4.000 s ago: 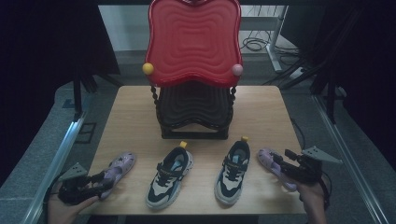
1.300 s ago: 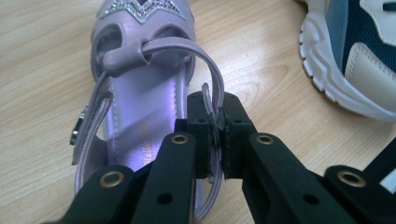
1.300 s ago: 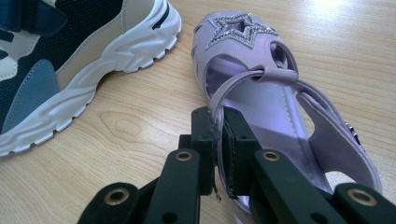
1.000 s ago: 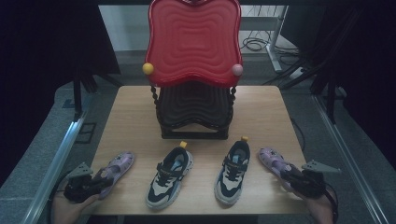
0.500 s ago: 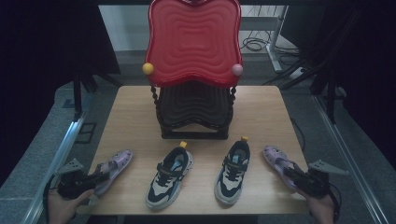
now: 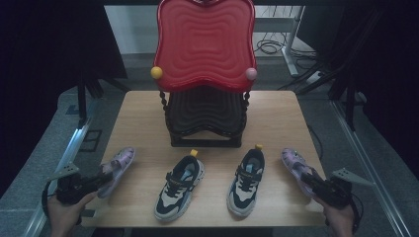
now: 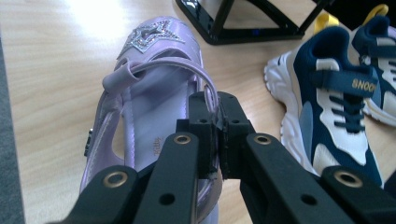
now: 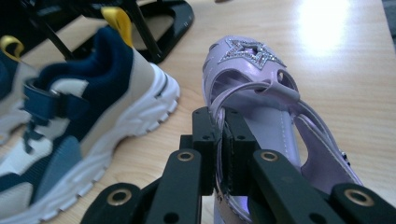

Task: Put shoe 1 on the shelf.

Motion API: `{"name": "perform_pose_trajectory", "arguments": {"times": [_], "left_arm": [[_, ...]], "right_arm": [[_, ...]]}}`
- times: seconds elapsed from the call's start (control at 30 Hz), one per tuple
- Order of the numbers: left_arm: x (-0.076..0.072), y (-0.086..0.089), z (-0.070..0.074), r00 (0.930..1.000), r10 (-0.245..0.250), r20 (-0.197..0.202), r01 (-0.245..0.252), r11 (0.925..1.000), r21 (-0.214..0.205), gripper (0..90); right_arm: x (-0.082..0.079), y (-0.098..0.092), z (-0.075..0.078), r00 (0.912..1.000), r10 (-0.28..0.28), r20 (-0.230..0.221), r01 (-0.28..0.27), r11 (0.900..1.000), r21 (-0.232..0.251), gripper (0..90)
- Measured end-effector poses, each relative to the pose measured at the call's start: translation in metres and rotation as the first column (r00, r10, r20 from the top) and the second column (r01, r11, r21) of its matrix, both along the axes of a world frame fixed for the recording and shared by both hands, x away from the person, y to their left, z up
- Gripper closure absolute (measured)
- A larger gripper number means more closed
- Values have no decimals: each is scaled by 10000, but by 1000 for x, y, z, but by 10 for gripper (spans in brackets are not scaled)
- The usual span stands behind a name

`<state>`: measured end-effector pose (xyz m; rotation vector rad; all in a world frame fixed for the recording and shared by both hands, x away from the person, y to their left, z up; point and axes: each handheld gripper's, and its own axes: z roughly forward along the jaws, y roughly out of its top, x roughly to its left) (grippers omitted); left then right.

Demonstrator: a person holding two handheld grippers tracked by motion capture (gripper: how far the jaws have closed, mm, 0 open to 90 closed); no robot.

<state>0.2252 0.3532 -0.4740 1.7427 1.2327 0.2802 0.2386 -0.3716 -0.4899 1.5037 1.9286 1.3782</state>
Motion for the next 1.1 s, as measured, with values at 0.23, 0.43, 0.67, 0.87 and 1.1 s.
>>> {"name": "perform_pose_trajectory", "arguments": {"times": [0.23, 0.43, 0.67, 0.87, 1.1], "left_arm": [[7, -9, 10, 9991, -54, 425, 67, 9995, -294, 865], [12, -17, 17, 9981, -123, 598, 143, 9993, -339, 863], [18, -25, 28, 9957, -195, 903, 232, 9989, -406, 862], [23, -30, 34, 9937, -278, 1082, 336, 9981, -521, 862], [27, -36, 39, 9911, -362, 1281, 444, 9971, -614, 862]], "right_arm": [[1, 7, 11, 9989, 104, 451, -117, 9995, 298, 853], [7, 13, 20, 9969, 245, 748, -278, 9987, 439, 853], [17, 26, 28, 9934, 445, 1060, -538, 9948, 869, 852], [23, 37, 32, 9911, 627, 1174, -730, 9936, 862, 851], [25, 47, 39, 9870, 772, 1409, -925, 9901, 1054, 851]]}}
